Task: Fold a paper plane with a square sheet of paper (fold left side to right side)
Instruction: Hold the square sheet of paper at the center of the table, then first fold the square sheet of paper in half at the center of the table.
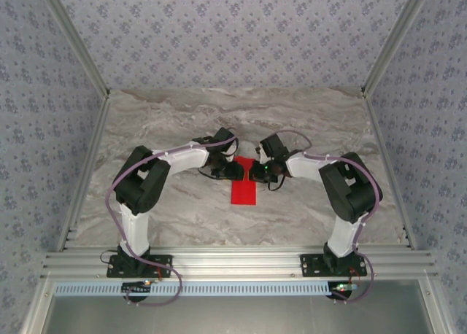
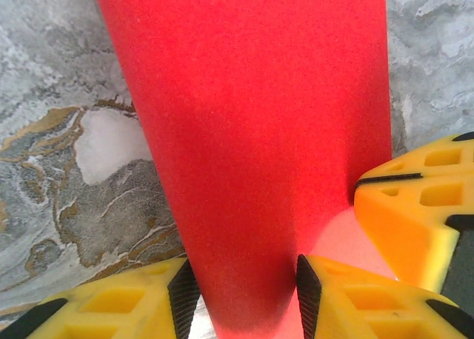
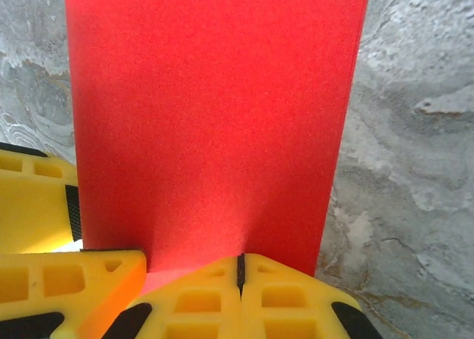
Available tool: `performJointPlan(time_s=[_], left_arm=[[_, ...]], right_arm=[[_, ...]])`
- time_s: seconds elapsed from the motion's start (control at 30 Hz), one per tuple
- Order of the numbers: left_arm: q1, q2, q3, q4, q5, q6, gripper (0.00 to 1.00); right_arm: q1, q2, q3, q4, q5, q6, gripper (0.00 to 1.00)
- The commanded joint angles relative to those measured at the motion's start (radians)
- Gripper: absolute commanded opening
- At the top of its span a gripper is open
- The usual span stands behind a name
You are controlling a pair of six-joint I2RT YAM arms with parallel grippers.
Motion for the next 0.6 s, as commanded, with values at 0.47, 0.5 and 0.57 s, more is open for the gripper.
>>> performJointPlan(time_s=[0.47,0.5,0.57], left_arm=[[0.057,-0.184,-0.05,0.008,0.013,-0.021,0.54],[0.057,-0.193,-0.057,0.021,0.033,-0.024,0.53],[0.057,-0.198,-0.071,0.059,0.098,-0.035,0.43]], right_arm=[[0.008,0.075,0.013,-0.157,0.038,-0.038,0.0],[0.007,0.076,0.013,-0.156,0.038,-0.039,0.0],[0.007,0.076,0.014,-0.157,0.037,-0.038,0.0]])
